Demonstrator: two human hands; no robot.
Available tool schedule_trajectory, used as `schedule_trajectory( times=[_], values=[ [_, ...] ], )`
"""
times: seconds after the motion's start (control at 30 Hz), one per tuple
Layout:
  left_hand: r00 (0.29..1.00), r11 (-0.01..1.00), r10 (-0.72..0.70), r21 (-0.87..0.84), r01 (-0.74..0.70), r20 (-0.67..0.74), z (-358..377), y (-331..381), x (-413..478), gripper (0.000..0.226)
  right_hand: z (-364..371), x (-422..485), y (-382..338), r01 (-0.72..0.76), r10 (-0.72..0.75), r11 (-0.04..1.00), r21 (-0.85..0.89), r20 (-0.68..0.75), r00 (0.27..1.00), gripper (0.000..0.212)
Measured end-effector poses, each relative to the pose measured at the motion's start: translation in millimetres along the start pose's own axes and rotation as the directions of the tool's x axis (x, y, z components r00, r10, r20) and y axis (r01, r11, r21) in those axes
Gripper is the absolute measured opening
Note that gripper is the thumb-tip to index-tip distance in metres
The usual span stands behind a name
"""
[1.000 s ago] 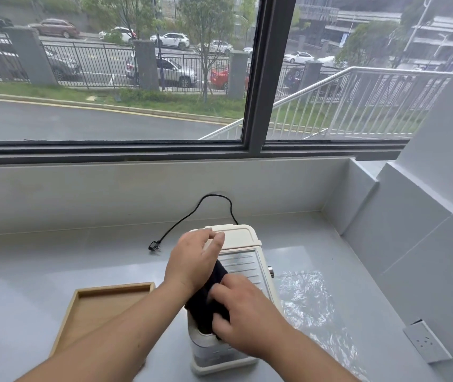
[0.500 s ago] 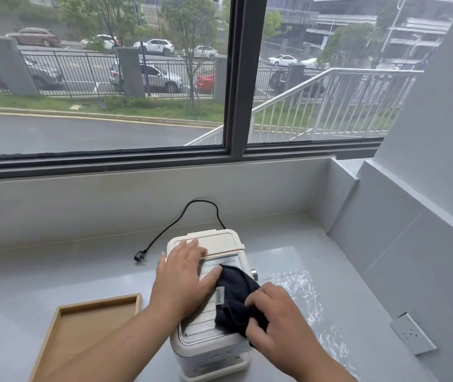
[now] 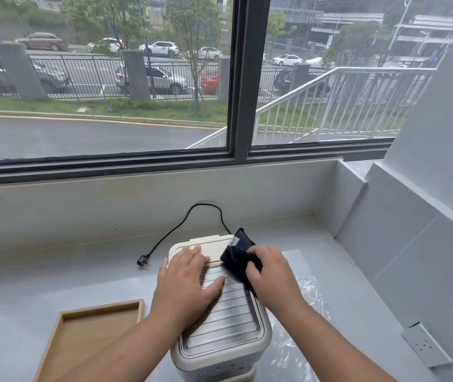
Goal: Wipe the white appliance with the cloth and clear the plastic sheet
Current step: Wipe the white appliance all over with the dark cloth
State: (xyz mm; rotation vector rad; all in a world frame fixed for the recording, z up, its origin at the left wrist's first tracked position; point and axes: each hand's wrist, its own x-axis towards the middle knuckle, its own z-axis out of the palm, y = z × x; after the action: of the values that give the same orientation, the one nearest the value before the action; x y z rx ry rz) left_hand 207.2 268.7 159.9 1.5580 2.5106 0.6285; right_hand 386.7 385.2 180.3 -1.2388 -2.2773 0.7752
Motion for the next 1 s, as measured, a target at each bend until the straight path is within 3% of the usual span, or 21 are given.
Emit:
schedule_trajectory(
  times=[0.2,0.37,0.5,0.67,0.77,0.87,1.0],
  values=[
    [1.0,1.0,0.006,-0.023,-0.006,0.016,-3,1,1,0.068,23,44,-29,0.061,-0.075,0.976,-0.211,-0.062,0.995,0.023],
    [1.0,0.999,0.015,-0.032,-0.015,-0.014,-5,2,0,0.06,40,62,-48,0.159,-0.158,0.94,-0.3,0.026,0.987,0.024],
    [0.998,0.993,-0.01,-0.12,0.002,-0.067,-7,4,-2,0.054,53,59,-65,0.192,-0.172,0.95,-0.245,0.099,0.98,0.024],
    [0.982,0.97,-0.122,-0.227,0.087,-0.147,-10,6,-8,0.091,62,53,-81,0.189,-0.159,0.966,-0.178,0.171,0.972,0.025],
    [0.972,0.962,-0.175,-0.239,0.135,-0.159,-10,6,-11,0.1,66,48,-95,0.223,-0.186,0.966,-0.133,0.246,0.951,0.027],
    [0.967,0.959,-0.176,-0.253,0.126,-0.184,-11,5,-12,0.093,62,46,-100,0.189,-0.182,0.982,0.0,0.269,0.946,0.026],
    [0.97,0.977,-0.126,-0.196,0.085,-0.209,-11,5,-11,0.065,49,35,-91,0.092,-0.139,0.983,0.157,0.324,0.936,0.044]
  ],
)
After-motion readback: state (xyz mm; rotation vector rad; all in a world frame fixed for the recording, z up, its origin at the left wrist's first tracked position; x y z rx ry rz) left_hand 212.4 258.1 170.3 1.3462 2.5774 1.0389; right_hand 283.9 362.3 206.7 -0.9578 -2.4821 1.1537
